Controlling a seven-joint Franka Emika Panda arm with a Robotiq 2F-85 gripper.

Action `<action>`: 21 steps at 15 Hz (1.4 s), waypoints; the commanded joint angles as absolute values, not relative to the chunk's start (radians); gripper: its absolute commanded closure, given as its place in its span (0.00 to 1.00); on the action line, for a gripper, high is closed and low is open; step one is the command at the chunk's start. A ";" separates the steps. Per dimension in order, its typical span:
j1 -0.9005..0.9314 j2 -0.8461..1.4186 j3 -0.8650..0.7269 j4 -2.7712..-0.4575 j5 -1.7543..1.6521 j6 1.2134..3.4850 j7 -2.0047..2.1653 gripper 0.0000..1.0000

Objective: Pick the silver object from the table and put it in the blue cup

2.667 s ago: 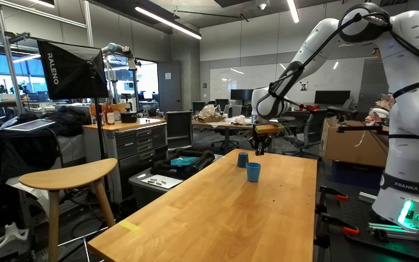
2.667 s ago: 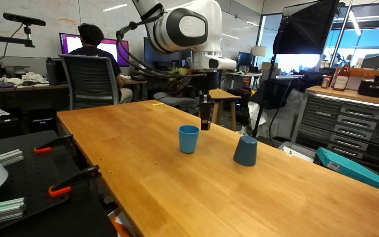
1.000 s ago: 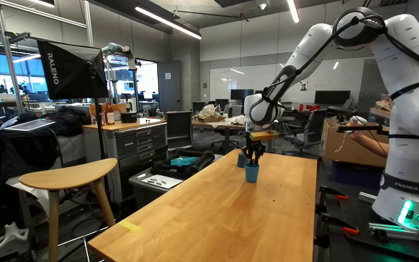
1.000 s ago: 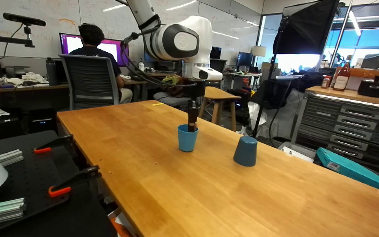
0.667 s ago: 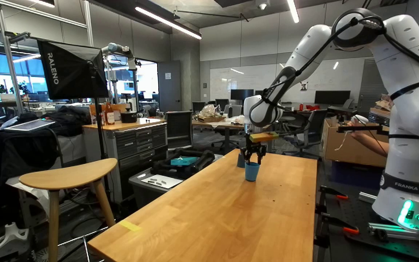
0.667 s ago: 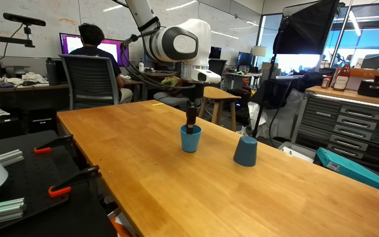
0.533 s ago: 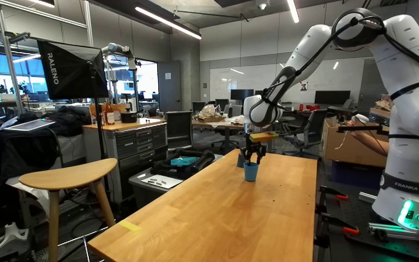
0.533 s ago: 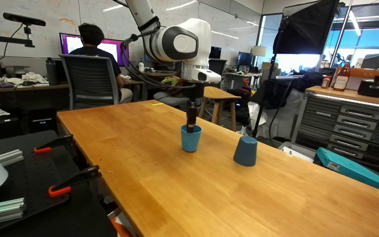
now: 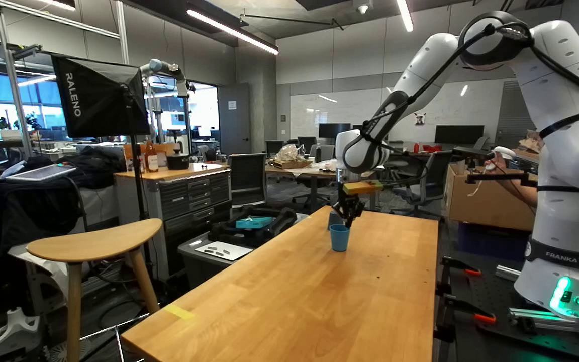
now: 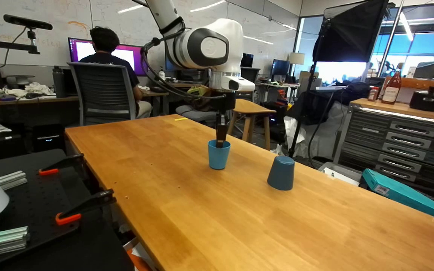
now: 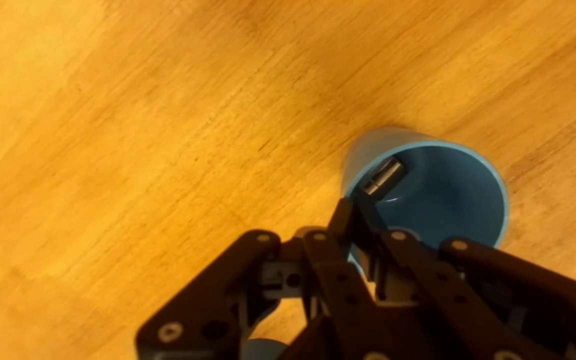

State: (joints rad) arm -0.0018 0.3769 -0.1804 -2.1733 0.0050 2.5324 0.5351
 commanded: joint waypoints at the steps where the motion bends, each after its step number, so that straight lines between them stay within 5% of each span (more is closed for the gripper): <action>1: -0.012 0.337 -0.174 -2.140 0.033 2.463 0.504 0.95; 7: -0.036 0.228 -0.180 -2.099 0.006 2.327 0.455 0.93; 8: -0.043 0.209 -0.179 -2.092 -0.001 2.292 0.429 0.69; 11: -0.057 0.143 -0.178 -2.080 -0.022 2.215 0.387 0.53; 17: -0.091 0.035 -0.171 -2.064 -0.033 2.083 0.269 0.07; 21: -0.107 0.002 -0.171 -2.050 -0.038 1.998 0.196 0.00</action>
State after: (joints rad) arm -0.0833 0.0312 -0.1838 -2.0723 -0.0242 2.0773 0.2490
